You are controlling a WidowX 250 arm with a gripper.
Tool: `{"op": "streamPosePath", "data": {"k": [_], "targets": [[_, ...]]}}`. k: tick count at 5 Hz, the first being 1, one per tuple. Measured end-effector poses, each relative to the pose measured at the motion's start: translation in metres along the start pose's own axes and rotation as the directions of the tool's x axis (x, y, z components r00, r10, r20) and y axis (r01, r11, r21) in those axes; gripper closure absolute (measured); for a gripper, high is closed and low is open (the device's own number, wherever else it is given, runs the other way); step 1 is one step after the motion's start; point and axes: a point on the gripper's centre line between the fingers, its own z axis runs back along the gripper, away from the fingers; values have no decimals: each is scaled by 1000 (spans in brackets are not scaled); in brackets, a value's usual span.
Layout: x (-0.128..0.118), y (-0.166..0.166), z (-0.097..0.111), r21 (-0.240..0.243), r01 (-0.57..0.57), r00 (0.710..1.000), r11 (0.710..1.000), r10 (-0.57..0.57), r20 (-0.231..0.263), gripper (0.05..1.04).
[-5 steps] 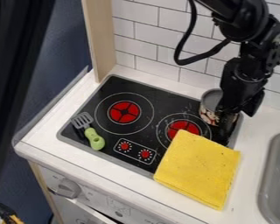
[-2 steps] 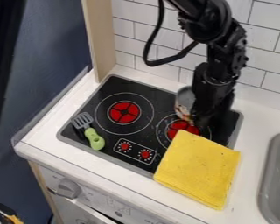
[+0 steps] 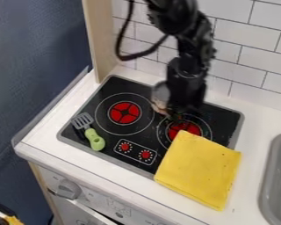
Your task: Move the can to the top left of the stove
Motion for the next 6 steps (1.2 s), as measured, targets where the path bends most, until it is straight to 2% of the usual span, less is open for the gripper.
{"op": "streamPosePath", "data": {"k": [1, 4, 6], "targets": [[26, 5, -2, 4, -59, 998, 998, 59, 2, 83], [78, 21, 0, 7, -175, 984, 985, 174, 26, 83], [98, 30, 6, 33, -212, 977, 977, 211, 34, 83]]}}
